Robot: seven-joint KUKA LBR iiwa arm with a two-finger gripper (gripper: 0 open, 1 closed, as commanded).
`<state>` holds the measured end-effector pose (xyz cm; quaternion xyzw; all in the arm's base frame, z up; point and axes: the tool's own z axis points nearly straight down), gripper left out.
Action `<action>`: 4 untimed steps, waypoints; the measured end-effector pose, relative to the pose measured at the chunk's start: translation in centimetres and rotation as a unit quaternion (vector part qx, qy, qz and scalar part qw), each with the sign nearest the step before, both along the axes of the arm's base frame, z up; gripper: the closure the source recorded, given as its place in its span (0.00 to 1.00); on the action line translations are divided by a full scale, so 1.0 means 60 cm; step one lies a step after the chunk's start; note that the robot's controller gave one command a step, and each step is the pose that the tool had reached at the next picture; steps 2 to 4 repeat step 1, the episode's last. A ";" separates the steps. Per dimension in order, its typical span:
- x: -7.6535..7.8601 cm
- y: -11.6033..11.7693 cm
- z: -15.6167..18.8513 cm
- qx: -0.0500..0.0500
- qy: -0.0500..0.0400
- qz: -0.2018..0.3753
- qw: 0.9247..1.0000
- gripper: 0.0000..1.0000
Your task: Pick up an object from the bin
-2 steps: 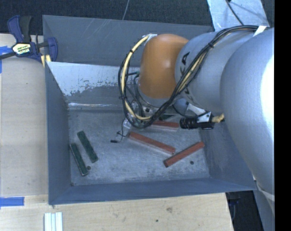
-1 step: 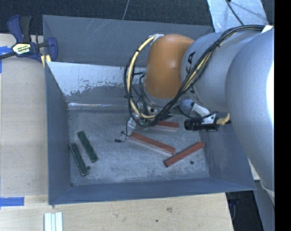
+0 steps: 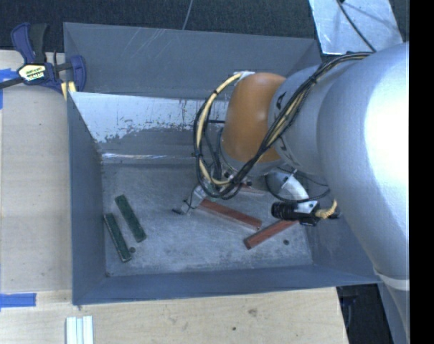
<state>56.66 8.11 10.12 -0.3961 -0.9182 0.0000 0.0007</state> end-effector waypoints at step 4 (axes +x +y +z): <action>0.002 -0.082 -0.039 -0.001 -0.003 0.164 0.986 1.00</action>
Offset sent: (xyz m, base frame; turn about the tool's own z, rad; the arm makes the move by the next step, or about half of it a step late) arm 0.0000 0.0000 0.0000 0.0000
